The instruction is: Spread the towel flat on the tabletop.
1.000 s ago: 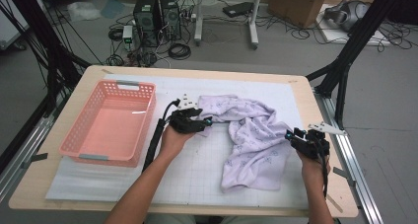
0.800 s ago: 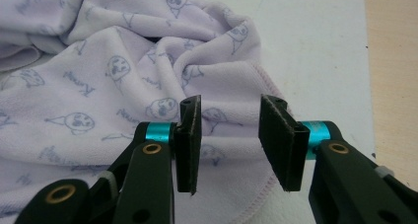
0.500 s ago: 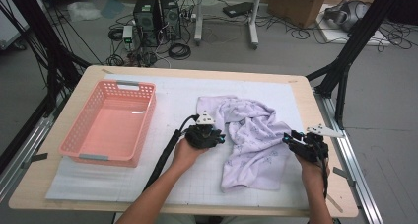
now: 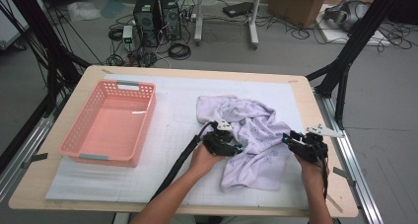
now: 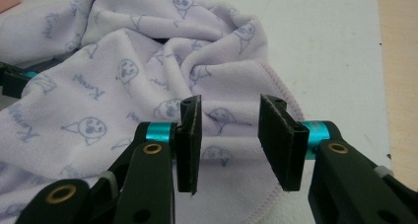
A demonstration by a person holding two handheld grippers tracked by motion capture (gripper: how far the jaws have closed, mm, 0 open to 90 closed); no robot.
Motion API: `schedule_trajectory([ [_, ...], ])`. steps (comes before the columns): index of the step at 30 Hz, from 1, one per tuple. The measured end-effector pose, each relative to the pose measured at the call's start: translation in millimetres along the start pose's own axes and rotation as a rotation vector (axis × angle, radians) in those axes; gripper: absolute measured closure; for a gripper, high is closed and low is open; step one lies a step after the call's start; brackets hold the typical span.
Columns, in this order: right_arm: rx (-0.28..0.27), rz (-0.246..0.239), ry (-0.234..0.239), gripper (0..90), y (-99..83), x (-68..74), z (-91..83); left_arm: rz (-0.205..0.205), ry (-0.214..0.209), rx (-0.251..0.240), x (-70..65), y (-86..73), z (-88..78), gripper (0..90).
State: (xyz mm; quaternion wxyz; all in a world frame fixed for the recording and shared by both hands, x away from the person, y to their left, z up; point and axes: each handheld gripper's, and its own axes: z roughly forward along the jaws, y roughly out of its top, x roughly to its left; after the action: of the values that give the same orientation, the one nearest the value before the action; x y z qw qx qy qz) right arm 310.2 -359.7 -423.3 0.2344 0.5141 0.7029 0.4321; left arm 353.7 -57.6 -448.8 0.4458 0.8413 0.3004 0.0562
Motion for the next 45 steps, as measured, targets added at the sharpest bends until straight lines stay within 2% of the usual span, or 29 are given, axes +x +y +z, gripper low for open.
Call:
schedule_trajectory([
  [5,-0.002,0.004,-0.001,62.4,0.0,-0.4,-0.7,0.034,-0.029,0.009,-16.5,5.9,11.7,50.4],
  [7,-0.002,0.003,-0.002,62.6,-0.2,-1.2,-0.6,0.064,-0.015,0.015,-23.7,7.0,17.2,50.2],
  [11,0.000,0.004,0.002,62.8,-0.2,-0.9,-0.6,0.070,-0.010,0.018,-24.4,8.1,19.3,52.1],
  [12,-0.001,0.003,0.002,62.8,-0.2,-0.6,-0.4,0.075,-0.008,0.018,-24.3,8.3,19.0,54.3],
  [13,-0.001,0.002,0.002,62.8,-0.1,-0.5,0.2,0.073,-0.025,0.014,-23.5,8.1,18.9,58.2],
  [14,-0.001,0.004,0.003,62.9,-0.1,0.1,0.6,0.060,-0.051,0.012,-22.7,7.9,19.0,67.6],
  [15,0.003,0.000,0.004,63.0,-0.2,0.2,0.7,0.050,-0.055,0.011,-22.9,7.8,19.2,73.7],
  [17,0.002,-0.001,0.006,63.2,-0.2,0.8,0.3,0.051,-0.049,0.007,-21.4,8.4,17.9,79.1],
  [18,-0.001,0.005,0.005,63.3,-0.3,1.2,-0.3,0.042,-0.039,0.008,-18.8,8.6,16.0,80.1],
  [20,-0.004,0.007,0.006,63.3,-0.9,-0.1,-1.8,0.027,0.010,0.000,-10.9,7.0,8.8,80.8],
  [24,0.000,0.018,0.009,63.3,-2.2,-2.9,-1.0,-0.040,0.072,-0.013,14.7,-4.1,-12.8,81.0],
  [25,0.003,0.019,0.010,63.3,-2.2,-2.3,-0.3,-0.041,0.096,-0.019,20.2,-6.3,-19.0,81.0],
  [27,0.011,0.013,0.017,63.2,-2.0,0.2,0.8,-0.063,0.144,-0.040,31.8,-10.4,-31.1,81.1],
  [28,0.010,0.005,0.018,63.2,-2.1,1.3,1.4,-0.086,0.162,-0.057,37.5,-12.6,-36.5,81.1],
  [31,0.016,-0.005,0.032,63.1,-2.1,5.0,3.3,-0.119,0.210,-0.085,53.5,-17.5,-53.8,81.2],
  [33,0.026,-0.006,0.046,62.8,-2.3,8.7,5.7,-0.128,0.251,-0.104,62.0,-19.9,-64.6,81.3],
  [36,0.048,-0.035,0.066,62.3,-2.5,16.7,11.9,-0.139,0.311,-0.116,73.5,-23.1,-79.3,81.3],
  [40,0.079,-0.061,0.114,59.6,-2.2,31.5,20.4,-0.163,0.361,-0.127,87.2,-29.0,-92.0,81.3],
  [42,0.090,-0.071,0.157,57.1,-2.1,40.5,25.7,-0.174,0.370,-0.131,90.7,-30.6,-94.7,81.2],
  [44,0.116,-0.086,0.208,55.2,-2.3,51.6,32.1,-0.168,0.365,-0.131,90.5,-31.2,-94.4,81.2],
  [45,0.135,-0.108,0.215,54.9,-2.9,57.7,36.3,-0.164,0.365,-0.135,89.7,-31.5,-93.3,81.1],
])
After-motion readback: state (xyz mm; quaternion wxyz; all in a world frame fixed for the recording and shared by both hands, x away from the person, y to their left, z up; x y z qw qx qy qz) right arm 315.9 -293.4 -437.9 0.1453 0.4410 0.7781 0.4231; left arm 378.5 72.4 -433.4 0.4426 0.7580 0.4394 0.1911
